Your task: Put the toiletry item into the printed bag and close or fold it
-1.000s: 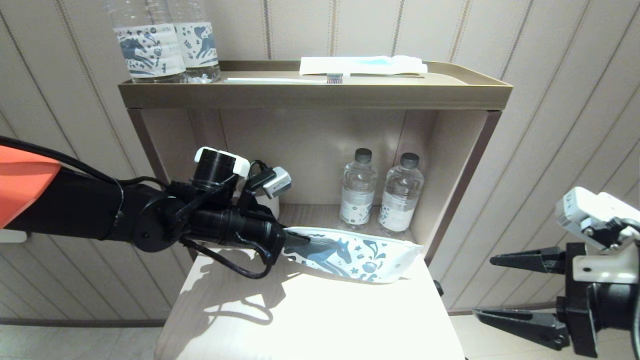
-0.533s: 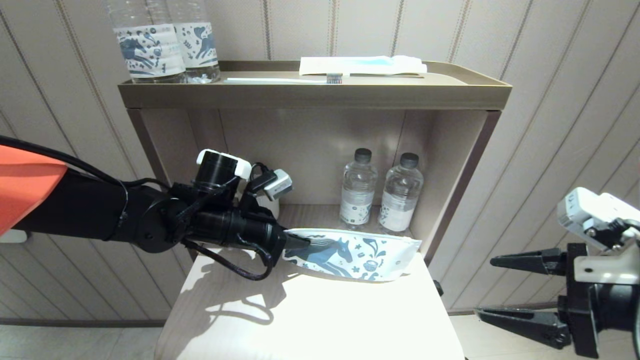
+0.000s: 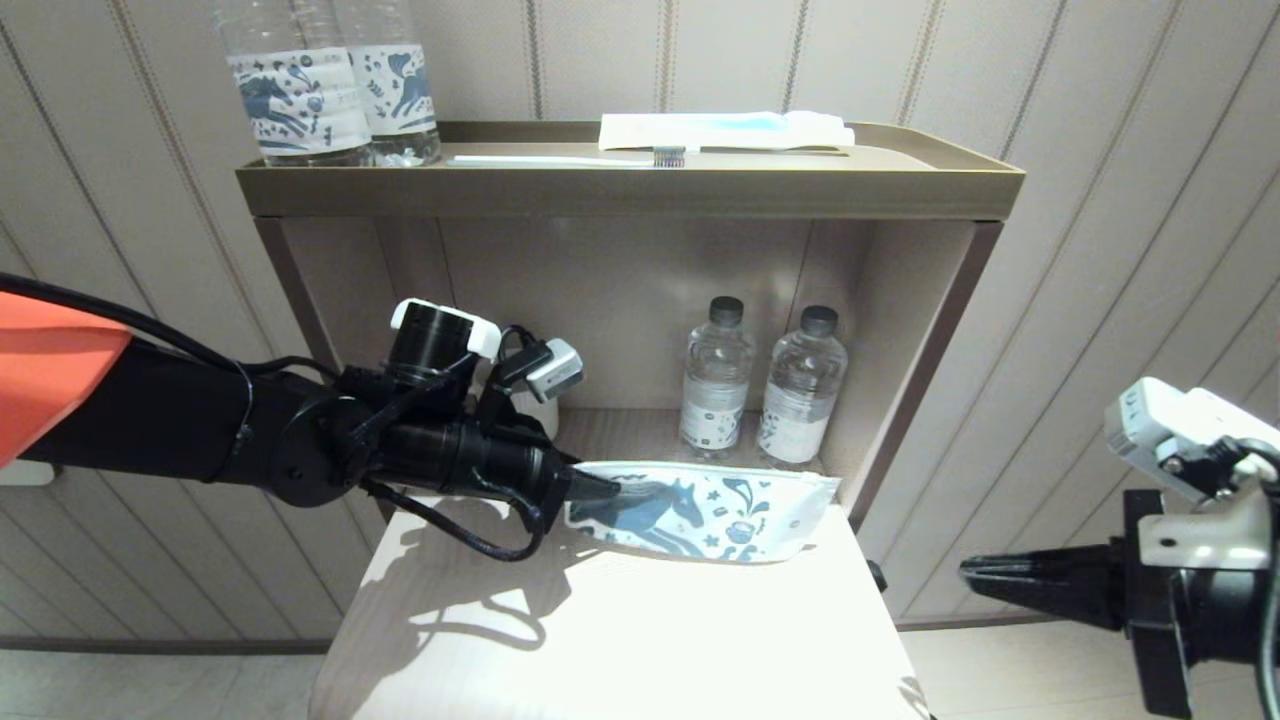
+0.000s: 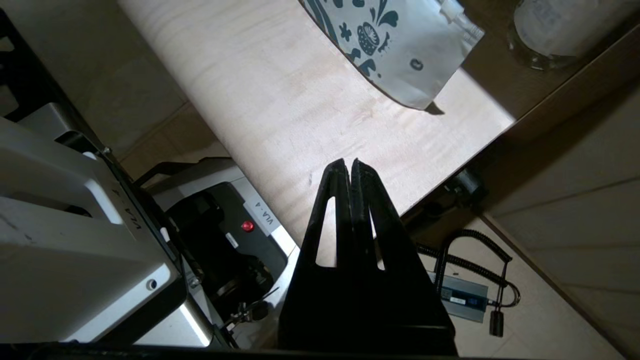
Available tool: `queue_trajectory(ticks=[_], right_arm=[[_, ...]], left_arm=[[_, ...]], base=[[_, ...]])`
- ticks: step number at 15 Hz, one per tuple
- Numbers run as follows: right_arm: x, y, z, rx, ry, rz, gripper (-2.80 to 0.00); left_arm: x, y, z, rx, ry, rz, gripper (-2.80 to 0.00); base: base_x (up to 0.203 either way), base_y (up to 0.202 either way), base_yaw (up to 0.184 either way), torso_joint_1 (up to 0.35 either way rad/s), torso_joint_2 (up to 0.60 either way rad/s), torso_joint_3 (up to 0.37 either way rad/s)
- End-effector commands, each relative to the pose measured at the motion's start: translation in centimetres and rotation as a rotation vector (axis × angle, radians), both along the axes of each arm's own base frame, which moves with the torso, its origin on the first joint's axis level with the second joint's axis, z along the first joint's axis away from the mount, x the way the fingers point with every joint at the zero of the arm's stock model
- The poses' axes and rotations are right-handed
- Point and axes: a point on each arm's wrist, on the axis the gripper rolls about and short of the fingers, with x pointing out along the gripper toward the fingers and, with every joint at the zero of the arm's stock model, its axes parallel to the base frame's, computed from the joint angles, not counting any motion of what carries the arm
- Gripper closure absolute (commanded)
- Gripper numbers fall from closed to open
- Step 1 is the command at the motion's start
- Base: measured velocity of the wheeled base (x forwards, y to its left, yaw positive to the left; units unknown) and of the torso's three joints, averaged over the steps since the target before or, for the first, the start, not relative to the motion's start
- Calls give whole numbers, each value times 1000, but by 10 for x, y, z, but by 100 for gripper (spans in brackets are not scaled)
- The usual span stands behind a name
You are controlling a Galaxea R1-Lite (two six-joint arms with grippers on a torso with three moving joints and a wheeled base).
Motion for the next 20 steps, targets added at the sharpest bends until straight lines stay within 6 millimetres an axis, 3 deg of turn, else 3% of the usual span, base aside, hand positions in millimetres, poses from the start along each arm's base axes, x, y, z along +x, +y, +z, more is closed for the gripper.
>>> queue_trajectory(ticks=[1, 5, 7, 10, 15, 16, 17, 20], right_arm=[[1, 0, -1, 2, 5, 8, 0], [1, 0, -1, 5, 6, 14, 0], [0, 0, -1, 7, 5, 13, 0], [1, 0, -1, 18, 12, 29, 0], [-2, -1, -2, 23, 14, 24, 0], [-3, -2, -1, 26, 9, 14, 0], [-7, -5, 0, 28, -5, 6, 0], [-25, -9, 5, 68, -22, -24, 0]], left_arm=[[-1, 0, 0, -2, -1, -4, -280], [-1, 1, 2, -4, -4, -5, -280], [-6, 3, 12, -18, -28, -4, -280], [-23, 14, 31, -38, -68, -2, -280], [-27, 39, 50, -63, -121, 61, -280], [-36, 45, 51, -60, -118, 64, -66], [-48, 51, 47, -51, -105, 65, 0], [-87, 71, 51, -25, -149, 69, 0]], base=[[0, 0, 0, 0, 0, 0], [0, 0, 0, 0, 0, 0], [0, 0, 0, 0, 0, 0], [0, 0, 0, 0, 0, 0], [0, 0, 0, 0, 0, 0], [0, 0, 0, 0, 0, 0], [0, 0, 0, 0, 0, 0], [0, 0, 0, 0, 0, 0]])
